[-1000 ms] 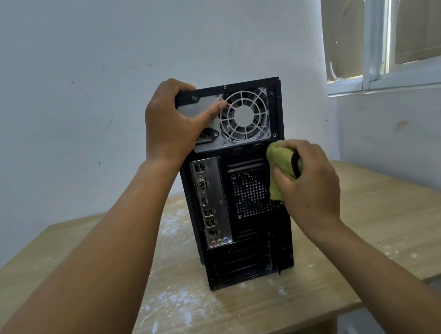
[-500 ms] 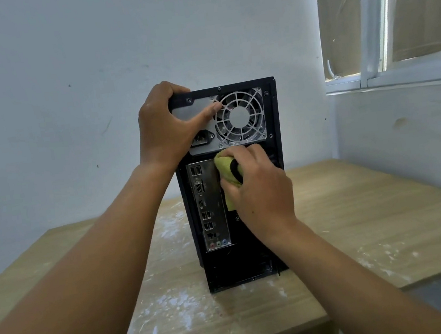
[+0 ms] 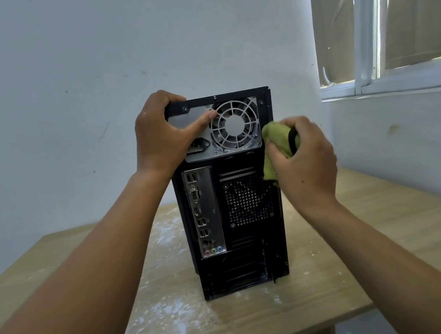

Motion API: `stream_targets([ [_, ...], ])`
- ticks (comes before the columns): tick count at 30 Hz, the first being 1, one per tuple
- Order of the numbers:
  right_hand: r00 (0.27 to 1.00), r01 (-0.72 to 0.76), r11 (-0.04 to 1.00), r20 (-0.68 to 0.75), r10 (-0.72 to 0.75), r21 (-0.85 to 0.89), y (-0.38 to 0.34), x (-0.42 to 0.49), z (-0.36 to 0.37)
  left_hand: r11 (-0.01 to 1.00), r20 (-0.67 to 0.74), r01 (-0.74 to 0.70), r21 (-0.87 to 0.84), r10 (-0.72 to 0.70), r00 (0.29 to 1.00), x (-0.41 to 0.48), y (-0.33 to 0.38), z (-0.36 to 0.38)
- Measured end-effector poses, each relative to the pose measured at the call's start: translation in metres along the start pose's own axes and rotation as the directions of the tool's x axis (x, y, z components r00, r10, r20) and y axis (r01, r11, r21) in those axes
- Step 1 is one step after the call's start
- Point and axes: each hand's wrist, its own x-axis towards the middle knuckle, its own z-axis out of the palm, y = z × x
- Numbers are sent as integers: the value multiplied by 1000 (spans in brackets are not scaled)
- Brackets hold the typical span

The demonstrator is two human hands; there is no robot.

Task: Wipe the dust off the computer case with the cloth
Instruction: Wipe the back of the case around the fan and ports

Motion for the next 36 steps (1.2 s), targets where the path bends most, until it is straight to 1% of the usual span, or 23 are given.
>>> stream_targets([
  [4,997,63,998,-33,-63,7,-16,39,-2,1000,-5,7,-3,-7,1000,0,-1,0],
  [9,994,109,994,17,-109,-8,-16,52,0,1000,-16,2,-3,-3,1000,0,0,0],
  [14,988,142,988,70,-138,-68,-6,33,0,1000,-21,6,6,-6,1000,0,0,0],
  [21,969,173,977,199,-146,-122,28,-30,2,998,11,57,-8,-57,998,-2,9,-2],
  [23,964,184,975,217,-154,-128,30,-36,2,992,42,127,-20,-126,991,-7,11,-4],
  [25,958,200,973,232,-169,-117,28,-34,2,970,73,234,-59,-230,971,-22,10,-6],
  [28,940,265,961,242,-241,-73,17,-30,2,918,129,387,-89,-375,918,-62,2,-12],
  [30,936,302,952,203,-287,-45,6,-24,4,887,197,459,-45,-442,875,-93,-4,-16],
  [33,939,319,948,142,-313,-20,-13,-14,12,844,280,537,7,-517,809,-132,-13,-18],
  [36,931,343,938,158,-330,-58,-21,-10,23,827,329,562,1,-531,781,-154,-18,-15],
])
